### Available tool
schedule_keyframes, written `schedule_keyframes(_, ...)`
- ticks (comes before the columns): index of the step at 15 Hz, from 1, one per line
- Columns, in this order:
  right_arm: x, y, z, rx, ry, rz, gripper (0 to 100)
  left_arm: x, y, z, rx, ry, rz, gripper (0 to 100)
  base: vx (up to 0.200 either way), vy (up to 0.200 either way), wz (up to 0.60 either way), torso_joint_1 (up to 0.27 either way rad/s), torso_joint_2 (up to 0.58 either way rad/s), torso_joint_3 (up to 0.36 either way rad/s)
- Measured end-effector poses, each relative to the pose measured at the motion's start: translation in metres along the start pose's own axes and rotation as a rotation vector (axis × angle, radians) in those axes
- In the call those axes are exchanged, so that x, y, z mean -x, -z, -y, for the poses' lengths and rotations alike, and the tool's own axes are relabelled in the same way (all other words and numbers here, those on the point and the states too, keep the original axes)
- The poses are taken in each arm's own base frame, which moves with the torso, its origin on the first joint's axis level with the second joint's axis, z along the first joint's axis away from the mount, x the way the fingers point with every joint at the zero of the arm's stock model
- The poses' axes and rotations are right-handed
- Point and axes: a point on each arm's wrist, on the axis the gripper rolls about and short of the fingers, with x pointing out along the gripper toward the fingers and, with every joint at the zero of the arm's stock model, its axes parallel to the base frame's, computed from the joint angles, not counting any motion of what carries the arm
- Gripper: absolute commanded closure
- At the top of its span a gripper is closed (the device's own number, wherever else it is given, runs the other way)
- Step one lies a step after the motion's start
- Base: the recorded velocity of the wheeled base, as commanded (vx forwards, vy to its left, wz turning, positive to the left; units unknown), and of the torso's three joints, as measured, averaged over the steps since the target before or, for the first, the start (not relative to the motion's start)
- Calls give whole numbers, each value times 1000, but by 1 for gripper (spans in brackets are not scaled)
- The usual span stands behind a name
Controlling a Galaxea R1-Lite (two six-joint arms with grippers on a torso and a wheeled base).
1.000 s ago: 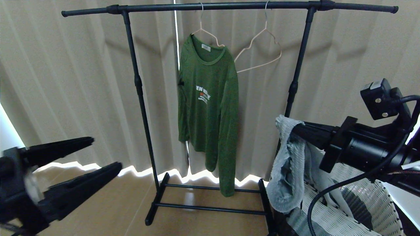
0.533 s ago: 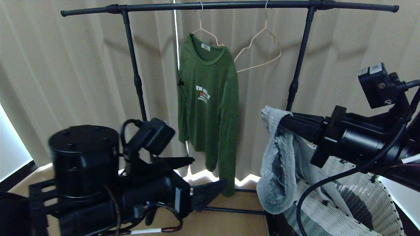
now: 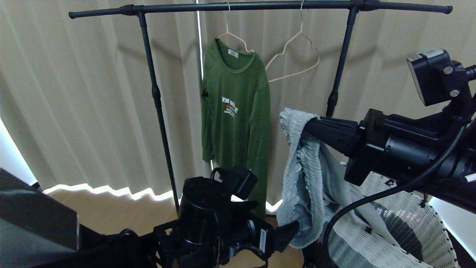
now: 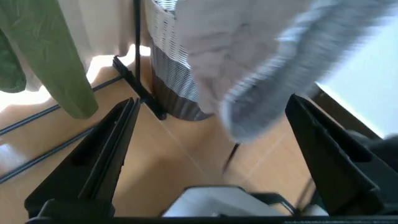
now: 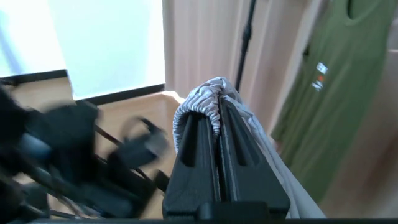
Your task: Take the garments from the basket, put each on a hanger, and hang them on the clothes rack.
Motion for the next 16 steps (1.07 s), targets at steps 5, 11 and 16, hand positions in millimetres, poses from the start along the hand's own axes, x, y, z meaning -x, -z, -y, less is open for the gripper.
schedule_keyframes(5, -1, -6, -3, 3, -12, 21, 100, -18, 10, -23, 19, -77, -7, 0, 0, 0, 0, 0, 0, 0)
schedule_keyframes(11, 2, -11, -4, 7, -17, 39, 100, -15, 26, -24, 15, -82, -53, 0, 0, 0, 0, 0, 0, 0)
schedule_keyframes(16, 3, -11, -3, 8, -10, 38, 100, -3, 32, -25, -35, -93, 4, 100, 0, 0, 0, 0, 0, 0)
